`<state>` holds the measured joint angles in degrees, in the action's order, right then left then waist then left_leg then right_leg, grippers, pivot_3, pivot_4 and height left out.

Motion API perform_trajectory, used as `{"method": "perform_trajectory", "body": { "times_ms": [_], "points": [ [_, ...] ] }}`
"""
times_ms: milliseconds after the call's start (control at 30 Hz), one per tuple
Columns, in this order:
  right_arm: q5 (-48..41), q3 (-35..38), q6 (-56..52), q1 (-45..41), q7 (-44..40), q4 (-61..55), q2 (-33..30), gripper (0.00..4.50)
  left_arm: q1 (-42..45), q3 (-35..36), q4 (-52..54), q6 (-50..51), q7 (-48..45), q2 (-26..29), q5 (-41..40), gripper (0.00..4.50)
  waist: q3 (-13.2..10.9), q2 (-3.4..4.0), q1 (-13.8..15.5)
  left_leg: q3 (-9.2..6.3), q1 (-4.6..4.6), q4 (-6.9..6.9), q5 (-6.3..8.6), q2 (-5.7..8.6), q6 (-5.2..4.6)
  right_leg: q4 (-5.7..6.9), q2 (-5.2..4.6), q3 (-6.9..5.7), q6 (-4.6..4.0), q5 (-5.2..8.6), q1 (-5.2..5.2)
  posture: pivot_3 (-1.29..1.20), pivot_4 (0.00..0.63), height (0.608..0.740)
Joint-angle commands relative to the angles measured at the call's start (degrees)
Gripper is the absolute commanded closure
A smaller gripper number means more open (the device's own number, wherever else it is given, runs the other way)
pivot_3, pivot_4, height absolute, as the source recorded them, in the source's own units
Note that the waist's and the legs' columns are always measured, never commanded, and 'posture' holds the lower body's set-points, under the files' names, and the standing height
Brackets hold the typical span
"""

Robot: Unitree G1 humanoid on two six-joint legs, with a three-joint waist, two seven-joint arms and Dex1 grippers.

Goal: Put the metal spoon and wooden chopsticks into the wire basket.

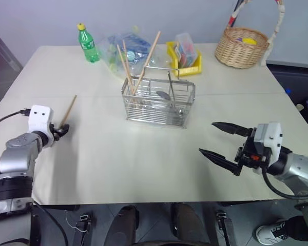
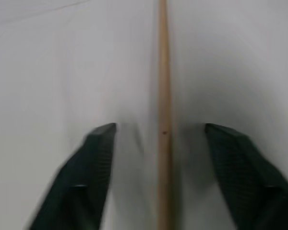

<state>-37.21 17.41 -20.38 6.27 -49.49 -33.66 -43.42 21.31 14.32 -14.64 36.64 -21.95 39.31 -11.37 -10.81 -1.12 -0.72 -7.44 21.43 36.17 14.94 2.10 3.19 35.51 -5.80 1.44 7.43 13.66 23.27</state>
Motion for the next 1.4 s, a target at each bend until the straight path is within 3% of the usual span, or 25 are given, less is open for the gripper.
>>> {"method": "perform_trajectory", "body": {
  "times_ms": [33, 100, 467, 767, 1100, 1400],
  "points": [
    [-0.7, 1.1, 0.5, -0.1, 0.5, -2.2, 0.2, 0.00, 0.9, 2.1, 1.2, 2.3, 1.4, -0.3, -0.7, 3.50, 0.0, 0.00, 0.0, 0.00, -0.01, 0.00, 0.00, 0.00, 0.00, 0.01, 0.00, 0.00, 0.00, 0.00, 0.00, 0.00, 0.150, 0.740],
    [-0.8, 1.2, 0.3, 0.0, 1.0, -2.4, 0.3, 0.00, 1.2, 2.4, 1.4, 3.2, 1.9, -0.4, -0.8, 4.45, 0.0, 0.00, -0.1, 0.00, -0.01, 0.01, 0.00, 0.00, 0.00, 0.02, 0.00, 0.00, 0.00, 0.00, 0.00, 0.00, 0.150, 0.740],
    [-0.9, 1.1, 0.0, 0.3, 1.7, -2.3, 0.2, 0.00, 2.6, 2.9, 2.0, 3.6, 2.4, -0.1, -1.3, 4.45, 0.0, 0.00, 0.0, 0.00, 0.00, 0.02, 0.00, 0.00, 0.00, 0.02, 0.00, 0.00, 0.00, 0.00, 0.00, 0.00, 0.150, 0.740],
    [-0.3, 0.3, 0.2, 0.6, 2.5, -2.8, 0.8, 0.00, 11.2, 8.3, -1.0, -13.8, 2.0, -3.2, -4.7, 4.45, 0.0, -0.05, 0.1, 0.01, 0.06, 0.04, 0.00, 0.02, 0.01, -0.05, -0.04, -0.01, 0.01, -0.01, 0.00, 0.00, 0.150, 0.740],
    [-2.1, 2.7, -1.5, 0.9, 6.8, -4.3, 2.2, 0.00, 27.6, 10.4, -2.1, -23.8, -16.1, -7.6, -20.8, 4.45, 0.0, -0.08, 0.2, 0.03, 0.09, 0.08, 0.00, 0.05, 0.01, -0.06, -0.04, -0.01, 0.01, -0.01, -0.03, 0.00, 0.150, 0.740],
    [-2.7, 4.2, -3.3, 3.1, 15.6, -9.0, 6.2, 0.00, 39.4, 5.5, -10.7, -24.8, -25.8, -15.8, -24.1, 4.45, 0.0, -0.09, -0.1, 0.03, 0.03, 0.07, 0.00, 0.05, 0.00, -0.04, -0.02, -0.01, 0.02, -0.01, -0.06, 0.00, 0.150, 0.740]
  ]
}}
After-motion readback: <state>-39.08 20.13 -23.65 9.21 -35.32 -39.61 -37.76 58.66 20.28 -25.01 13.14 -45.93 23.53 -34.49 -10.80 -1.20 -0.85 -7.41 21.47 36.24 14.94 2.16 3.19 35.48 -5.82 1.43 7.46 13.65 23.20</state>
